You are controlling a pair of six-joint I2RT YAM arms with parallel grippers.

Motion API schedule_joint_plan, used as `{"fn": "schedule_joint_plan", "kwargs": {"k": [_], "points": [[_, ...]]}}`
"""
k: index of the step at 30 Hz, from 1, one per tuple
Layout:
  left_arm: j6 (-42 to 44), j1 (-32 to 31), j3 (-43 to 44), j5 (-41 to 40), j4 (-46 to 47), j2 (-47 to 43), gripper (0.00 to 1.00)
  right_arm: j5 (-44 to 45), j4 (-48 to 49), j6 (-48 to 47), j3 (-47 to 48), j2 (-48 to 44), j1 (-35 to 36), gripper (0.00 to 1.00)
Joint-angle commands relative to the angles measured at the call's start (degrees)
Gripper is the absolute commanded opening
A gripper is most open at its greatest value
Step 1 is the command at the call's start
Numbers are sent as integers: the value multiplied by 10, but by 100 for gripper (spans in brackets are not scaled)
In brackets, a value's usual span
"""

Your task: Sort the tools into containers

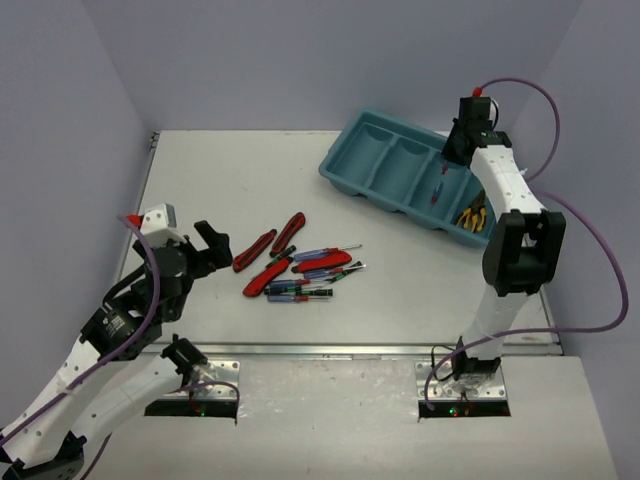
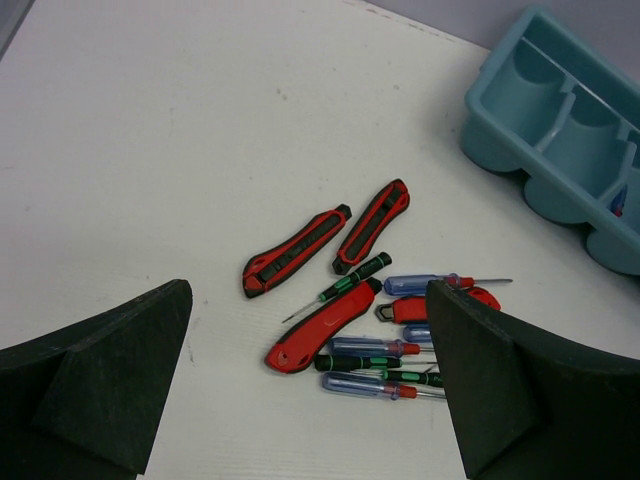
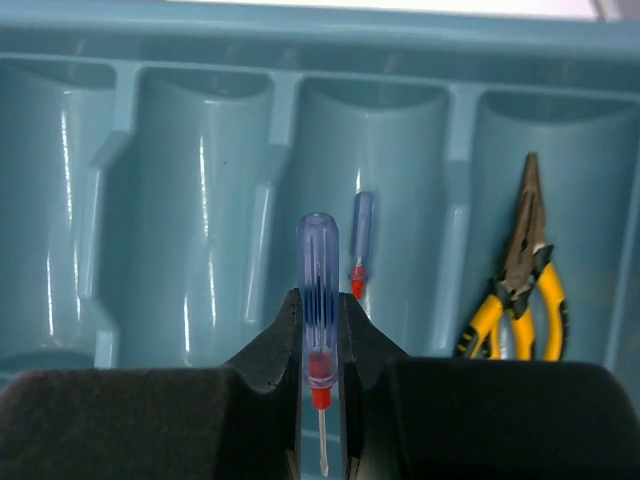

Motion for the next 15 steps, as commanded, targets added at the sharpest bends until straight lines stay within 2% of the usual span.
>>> {"fn": "schedule_joint_plan", "kwargs": {"k": [1, 2, 3, 5, 8, 10, 13, 15], "points": [[6, 7, 1, 4, 25, 2, 100, -8, 15, 67, 33, 17, -11, 26], [7, 7, 1, 5, 26, 1, 100, -11, 2, 64, 49, 24, -12, 48], [7, 7, 2, 5, 26, 1, 100, -10, -13, 63, 63, 28, -12, 61], [7, 7, 2, 5, 26, -1, 100, -9, -34, 60, 80, 30, -12, 77], [7, 7, 1, 6, 27, -1, 100, -14, -35, 47, 71, 9, -9, 80], [8, 7, 1, 6, 27, -2, 100, -51, -20, 21, 58, -10, 11, 80], [8, 7, 1, 6, 28, -1, 100, -155, 20, -56, 19, -45, 57, 76], [8, 8, 2, 4, 28, 1, 100, -258, 27, -165, -2, -52, 114, 67]]}}
